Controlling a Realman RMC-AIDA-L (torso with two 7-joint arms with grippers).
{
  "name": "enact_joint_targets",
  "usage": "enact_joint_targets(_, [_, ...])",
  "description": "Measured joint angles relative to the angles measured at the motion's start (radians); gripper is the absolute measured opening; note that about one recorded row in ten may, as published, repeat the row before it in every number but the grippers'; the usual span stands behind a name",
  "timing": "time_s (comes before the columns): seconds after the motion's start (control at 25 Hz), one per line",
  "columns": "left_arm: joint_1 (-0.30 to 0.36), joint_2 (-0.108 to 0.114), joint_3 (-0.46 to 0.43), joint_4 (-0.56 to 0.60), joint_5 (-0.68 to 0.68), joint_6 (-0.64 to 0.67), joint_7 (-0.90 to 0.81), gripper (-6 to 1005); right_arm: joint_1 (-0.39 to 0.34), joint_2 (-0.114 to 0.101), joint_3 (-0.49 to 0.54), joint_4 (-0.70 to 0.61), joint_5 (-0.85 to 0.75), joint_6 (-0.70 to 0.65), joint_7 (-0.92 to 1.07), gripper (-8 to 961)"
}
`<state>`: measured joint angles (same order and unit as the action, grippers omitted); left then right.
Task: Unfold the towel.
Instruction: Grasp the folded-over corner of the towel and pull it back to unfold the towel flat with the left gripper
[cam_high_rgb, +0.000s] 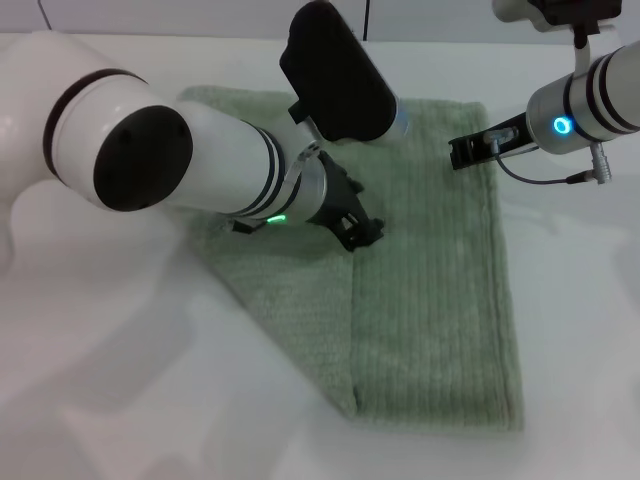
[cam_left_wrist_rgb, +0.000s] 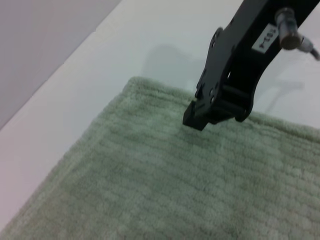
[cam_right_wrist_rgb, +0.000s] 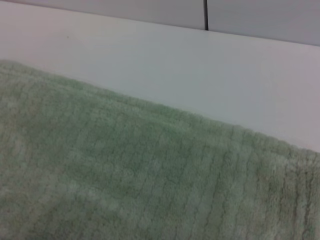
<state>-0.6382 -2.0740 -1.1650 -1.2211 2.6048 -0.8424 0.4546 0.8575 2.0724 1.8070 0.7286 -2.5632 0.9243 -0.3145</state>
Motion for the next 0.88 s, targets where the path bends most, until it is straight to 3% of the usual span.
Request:
enact_joint_targets(0.2, [-0.004,0.000,0.007,0.034,0.001,0.041,0.000,451,0.000,0.000,0.000,0.000,0.000,0.000,0.000,0])
enact_joint_targets(0.4, [-0.016,0.000,0.007,0.066,-0.001,0.052,0.001,688,0.001,0.000,-0.001,0.000,0.000,0.000,0.000,0])
enact_joint_targets(0.52, [-0.024,0.000,0.008,0.083,-0.004,0.051,0.000,765,0.001,0.000,-0.001,0.000,0.000,0.001,0.000,0])
enact_joint_targets(0.88, [-0.031,-0.001,0.022,0.092,-0.004,0.050,-0.004,759,0.003,0.000,-0.002,0.000,0.000,0.001,0.000,0])
